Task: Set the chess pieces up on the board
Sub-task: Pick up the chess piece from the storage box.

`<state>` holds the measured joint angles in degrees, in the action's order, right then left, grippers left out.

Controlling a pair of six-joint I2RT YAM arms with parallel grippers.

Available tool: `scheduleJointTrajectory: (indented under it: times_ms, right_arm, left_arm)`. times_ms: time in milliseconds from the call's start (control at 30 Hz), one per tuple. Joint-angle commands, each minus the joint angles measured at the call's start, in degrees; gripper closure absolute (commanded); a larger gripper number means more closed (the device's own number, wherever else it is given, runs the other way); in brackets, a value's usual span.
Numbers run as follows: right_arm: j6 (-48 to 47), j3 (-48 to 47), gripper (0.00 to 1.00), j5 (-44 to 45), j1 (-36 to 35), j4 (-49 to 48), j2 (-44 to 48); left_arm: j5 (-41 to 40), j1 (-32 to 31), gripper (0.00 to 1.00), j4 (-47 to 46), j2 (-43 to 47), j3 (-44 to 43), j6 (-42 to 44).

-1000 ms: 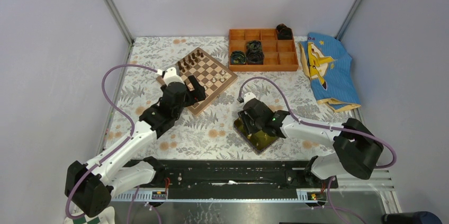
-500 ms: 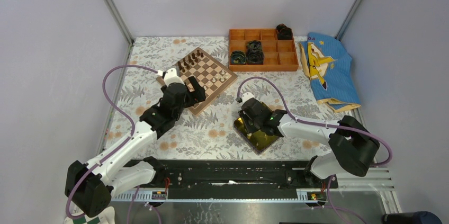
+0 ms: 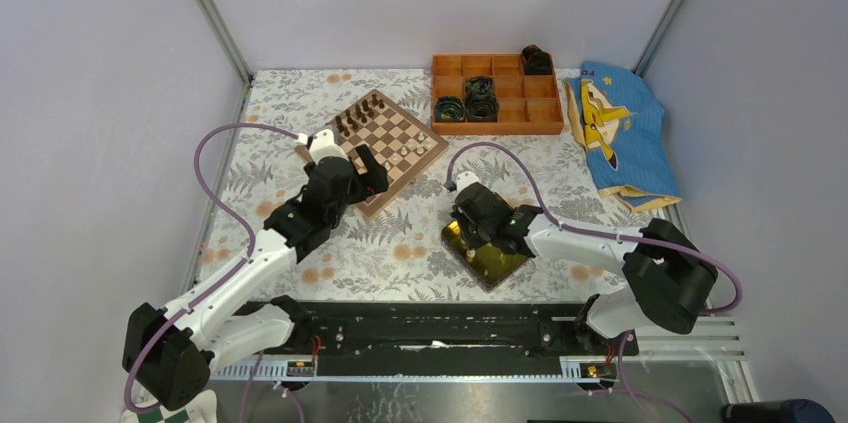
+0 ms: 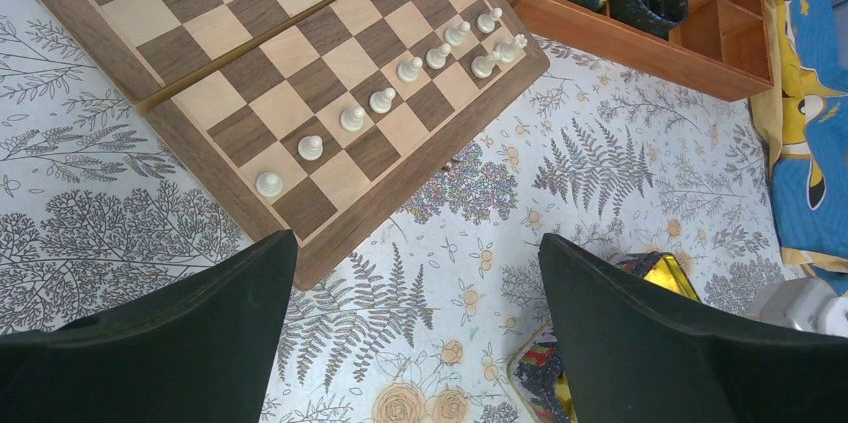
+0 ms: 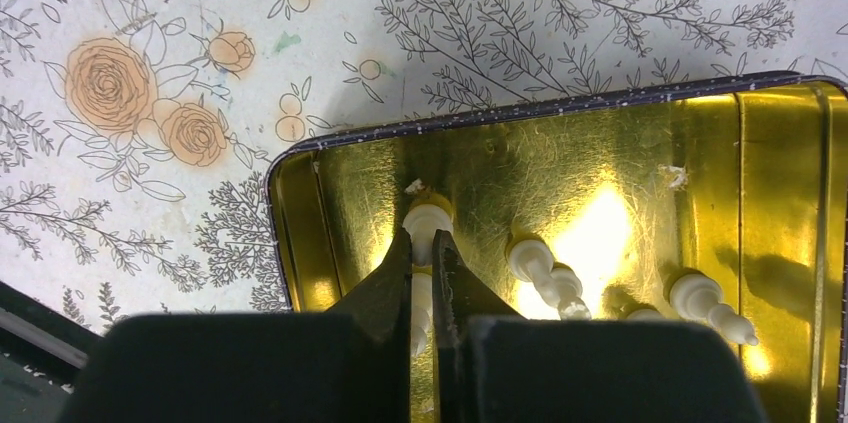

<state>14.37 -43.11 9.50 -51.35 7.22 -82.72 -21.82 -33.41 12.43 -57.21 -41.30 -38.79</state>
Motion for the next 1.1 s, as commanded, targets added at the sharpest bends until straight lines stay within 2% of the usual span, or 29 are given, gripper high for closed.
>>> scheduleJointTrajectory:
  times_ms: [0,600,1067]
  right_arm:
    - [-0.7,-3.0,1.0,1.3,-0.6,0.6,3.0]
    - [-1.6,-7.0,1.0,1.2,-0.6,5.9,8.2]
    - [-3.7,-13.2,1.0,-0.3,-0.6,5.1,3.3]
  left_arm:
    - [0.0,-0.5,0.01,-2.3,0.9,0.5,-0.2]
    - [-1.0,-0.5,0.01,-1.4,1.3,-0.2,0.1]
    - [-1.6,-0.5,0.01,-0.7,1.8,-0.5,0.0]
